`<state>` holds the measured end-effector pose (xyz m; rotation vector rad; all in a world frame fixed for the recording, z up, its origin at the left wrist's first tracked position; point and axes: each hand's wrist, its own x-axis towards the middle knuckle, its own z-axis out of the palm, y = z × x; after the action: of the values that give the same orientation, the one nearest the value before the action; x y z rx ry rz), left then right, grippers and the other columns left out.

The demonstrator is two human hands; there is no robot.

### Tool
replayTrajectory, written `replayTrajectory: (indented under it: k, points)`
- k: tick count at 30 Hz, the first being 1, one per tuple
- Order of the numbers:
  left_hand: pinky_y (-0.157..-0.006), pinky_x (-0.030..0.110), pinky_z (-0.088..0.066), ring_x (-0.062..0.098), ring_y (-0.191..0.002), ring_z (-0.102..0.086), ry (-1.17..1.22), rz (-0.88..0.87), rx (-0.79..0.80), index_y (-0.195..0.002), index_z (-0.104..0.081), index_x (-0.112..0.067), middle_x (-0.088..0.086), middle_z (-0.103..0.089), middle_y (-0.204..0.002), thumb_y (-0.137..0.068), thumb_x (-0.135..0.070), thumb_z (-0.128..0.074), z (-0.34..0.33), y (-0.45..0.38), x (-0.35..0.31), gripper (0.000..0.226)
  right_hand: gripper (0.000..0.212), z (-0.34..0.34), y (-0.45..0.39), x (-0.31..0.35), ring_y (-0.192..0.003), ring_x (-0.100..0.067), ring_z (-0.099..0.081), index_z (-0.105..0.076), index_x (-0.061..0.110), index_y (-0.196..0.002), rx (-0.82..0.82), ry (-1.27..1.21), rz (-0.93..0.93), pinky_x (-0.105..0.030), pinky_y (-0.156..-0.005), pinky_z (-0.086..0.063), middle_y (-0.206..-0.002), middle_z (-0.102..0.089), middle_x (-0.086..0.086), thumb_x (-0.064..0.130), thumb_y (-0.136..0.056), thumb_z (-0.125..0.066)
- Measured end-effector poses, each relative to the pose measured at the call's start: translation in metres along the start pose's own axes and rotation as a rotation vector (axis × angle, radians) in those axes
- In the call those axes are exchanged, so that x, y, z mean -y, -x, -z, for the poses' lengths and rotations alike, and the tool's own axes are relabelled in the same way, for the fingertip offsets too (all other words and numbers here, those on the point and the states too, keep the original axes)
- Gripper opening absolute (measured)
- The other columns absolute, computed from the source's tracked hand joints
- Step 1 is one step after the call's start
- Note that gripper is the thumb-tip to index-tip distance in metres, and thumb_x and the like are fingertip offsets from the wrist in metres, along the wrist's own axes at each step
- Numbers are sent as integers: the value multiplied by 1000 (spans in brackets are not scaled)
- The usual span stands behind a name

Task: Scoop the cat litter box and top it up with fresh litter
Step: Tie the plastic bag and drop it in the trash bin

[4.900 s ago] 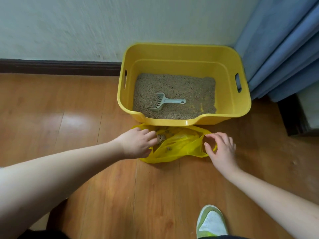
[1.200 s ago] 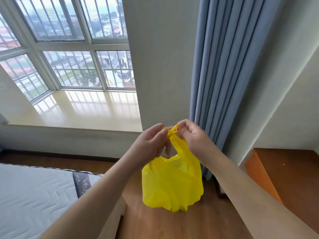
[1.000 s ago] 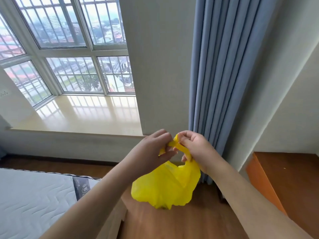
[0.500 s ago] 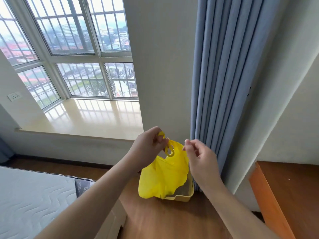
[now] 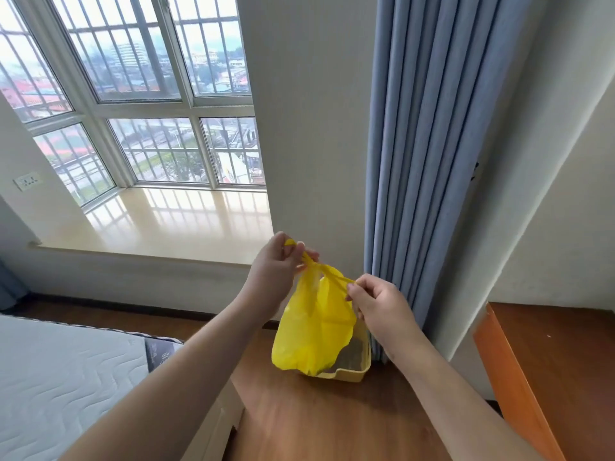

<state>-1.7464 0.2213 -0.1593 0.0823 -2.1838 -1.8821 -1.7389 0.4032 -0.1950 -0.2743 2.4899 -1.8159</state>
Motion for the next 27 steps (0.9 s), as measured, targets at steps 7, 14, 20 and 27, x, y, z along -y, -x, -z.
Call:
replayTrajectory:
  k: [7, 14, 20, 27]
  points:
    - [-77, 43, -59, 18, -56, -63, 468, 206, -188, -83, -42, -8, 9, -51, -65, -105, -13, -40, 29, -20, 14, 22, 26, 23, 4, -37, -51, -13, -34, -57, 7, -80, -114, -153, -238, -28, -48, -29, -58, -41, -3, 20, -99, -46]
    - [-49, 27, -52, 18, -54, -37, 616, 259, -270, -78, -35, -11, 5, -34, -64, -105, -9, -38, 51, -32, 31, 28, 26, 52, 10, -47, -51, -12, -34, -51, 7, -74, -280, -336, -285, -23, -44, -24, -53, -37, 3, 13, -99, -46]
    - [-61, 30, -37, 13, -60, -41, -251, -164, -38, -85, -45, -17, -2, -45, -69, -95, -29, -60, 44, -23, 23, 22, 28, 49, 8, -17, -63, -16, -49, -59, 15, -74, -259, -392, -71, -29, -58, -39, -62, -51, 0, 16, -99, -46]
    - [-98, 32, -37, 15, -112, -48, -1283, -542, 327, -125, -54, -22, -8, -55, -120, -66, -91, -36, 27, 11, 33, 92, 25, 39, 12, 24, -83, -20, -61, -67, 18, -79, -40, -410, 159, -35, -83, -50, -81, -65, -7, 21, -98, -51]
